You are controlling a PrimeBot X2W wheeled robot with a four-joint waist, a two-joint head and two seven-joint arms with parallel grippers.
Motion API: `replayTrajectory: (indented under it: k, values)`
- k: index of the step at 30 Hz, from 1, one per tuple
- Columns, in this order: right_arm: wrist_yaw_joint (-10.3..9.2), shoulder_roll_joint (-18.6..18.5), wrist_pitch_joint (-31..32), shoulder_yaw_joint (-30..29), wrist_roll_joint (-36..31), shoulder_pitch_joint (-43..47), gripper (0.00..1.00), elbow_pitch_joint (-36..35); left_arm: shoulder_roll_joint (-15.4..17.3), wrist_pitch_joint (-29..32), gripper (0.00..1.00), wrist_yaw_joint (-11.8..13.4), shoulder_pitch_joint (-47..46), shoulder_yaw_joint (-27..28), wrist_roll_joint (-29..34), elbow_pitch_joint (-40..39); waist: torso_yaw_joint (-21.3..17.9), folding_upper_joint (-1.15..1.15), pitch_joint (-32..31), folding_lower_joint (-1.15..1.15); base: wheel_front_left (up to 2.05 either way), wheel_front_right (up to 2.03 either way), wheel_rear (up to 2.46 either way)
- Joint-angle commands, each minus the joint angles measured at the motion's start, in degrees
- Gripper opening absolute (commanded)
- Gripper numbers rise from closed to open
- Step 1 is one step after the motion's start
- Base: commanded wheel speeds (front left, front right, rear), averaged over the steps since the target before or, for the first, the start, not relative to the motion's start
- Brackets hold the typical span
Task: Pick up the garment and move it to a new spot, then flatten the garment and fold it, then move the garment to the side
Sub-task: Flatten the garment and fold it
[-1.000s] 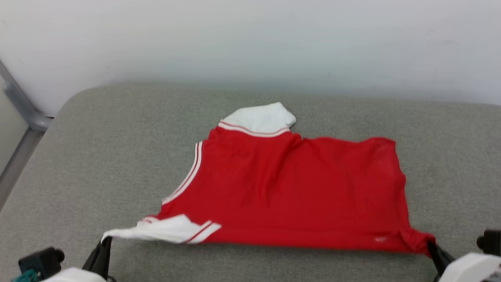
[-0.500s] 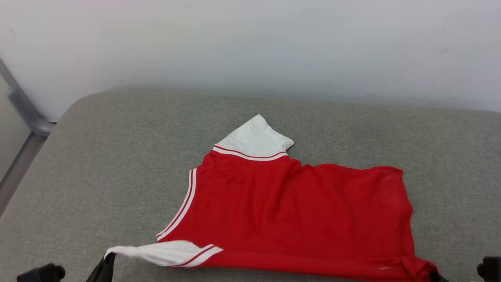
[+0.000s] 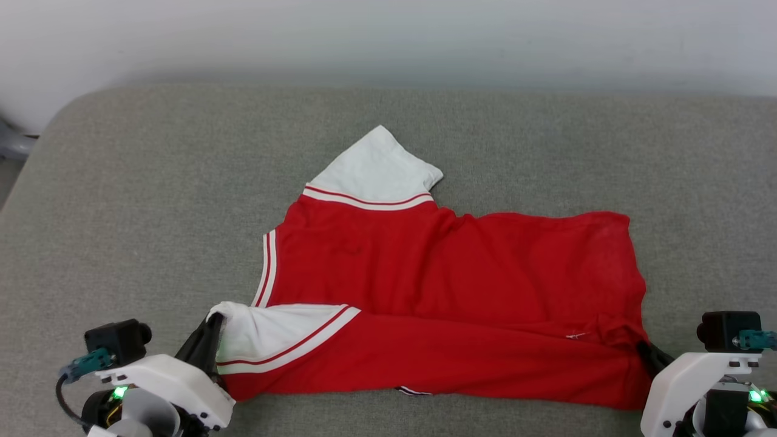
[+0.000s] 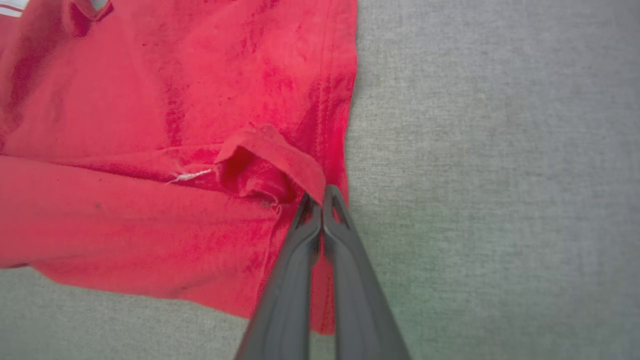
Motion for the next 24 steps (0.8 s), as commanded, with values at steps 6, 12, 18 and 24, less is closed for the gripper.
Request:
replayTrajectory:
  k: [6, 12, 18, 24]
  values:
    - [-0.11, 0.2, -3.5, 0.3, -0.4, -3.4, 0.51, 5.8, -3.0, 0.3, 0.02, -4.1, -5.1, -1.9, 0.0, 7.6, 0.1, 0.0, 3.5, -0.01, 0.0, 0.0, 0.0]
    - [-0.1, 0.4, -12.0, 1.1, 0.0, -3.7, 1.0, 6.0, -4.4, -1.2, 1.0, -5.7, -7.3, -2.0, 0.3, 11.2, 0.5, 0.0, 2.9, -0.01, 0.0, 0.0, 0.0]
    - [-0.08, 0.3, -24.0, 1.1, -0.2, -1.7, 1.0, 2.7, -2.6, -2.9, 1.0, -4.4, -5.9, -1.1, 1.4, 10.9, 0.2, 0.0, -0.6, -0.01, 0.0, 0.0, 0.0]
    - [-0.08, 0.8, -26.6, 1.0, -1.3, 1.0, 1.0, 0.1, 1.0, 0.3, 1.0, -2.1, -3.6, -0.7, 0.8, 7.3, -0.4, 0.0, -4.1, -0.01, 0.0, 0.0, 0.0]
